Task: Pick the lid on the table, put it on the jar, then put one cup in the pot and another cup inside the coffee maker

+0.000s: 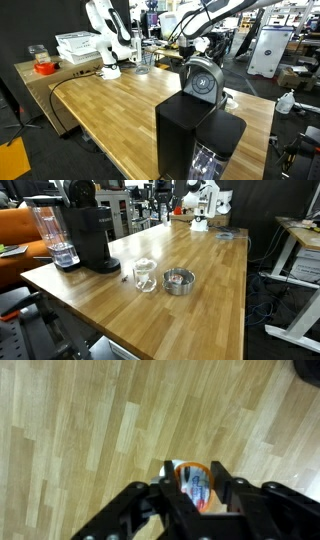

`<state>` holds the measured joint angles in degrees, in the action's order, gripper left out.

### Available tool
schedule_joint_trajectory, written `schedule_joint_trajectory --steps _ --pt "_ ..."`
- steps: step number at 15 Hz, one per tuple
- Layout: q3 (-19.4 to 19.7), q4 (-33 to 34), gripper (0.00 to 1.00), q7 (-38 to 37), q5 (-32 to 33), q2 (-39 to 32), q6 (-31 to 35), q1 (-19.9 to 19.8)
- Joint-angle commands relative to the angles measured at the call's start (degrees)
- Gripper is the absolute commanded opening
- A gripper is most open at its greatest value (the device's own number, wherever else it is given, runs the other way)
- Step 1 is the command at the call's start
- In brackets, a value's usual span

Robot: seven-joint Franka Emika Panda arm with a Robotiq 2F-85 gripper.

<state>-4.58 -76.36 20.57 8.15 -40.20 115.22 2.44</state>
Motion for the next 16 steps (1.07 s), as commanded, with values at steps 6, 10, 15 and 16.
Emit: schedule_joint_trajectory --steps 6,10,15,16 --pt "-1.21 -14.06 0.15 0.10 0.52 11.88 4.76 0.89" --pt "-1.62 -17.31 0.15 -0.45 -0.34 15.85 3.21 1.79" --pt "-3.74 -22.86 0.15 1.74 -6.87 19.29 3.18 0.91" --pt "-3.79 -24.02 0.15 1.55 -7.58 20.08 3.48 1.05"
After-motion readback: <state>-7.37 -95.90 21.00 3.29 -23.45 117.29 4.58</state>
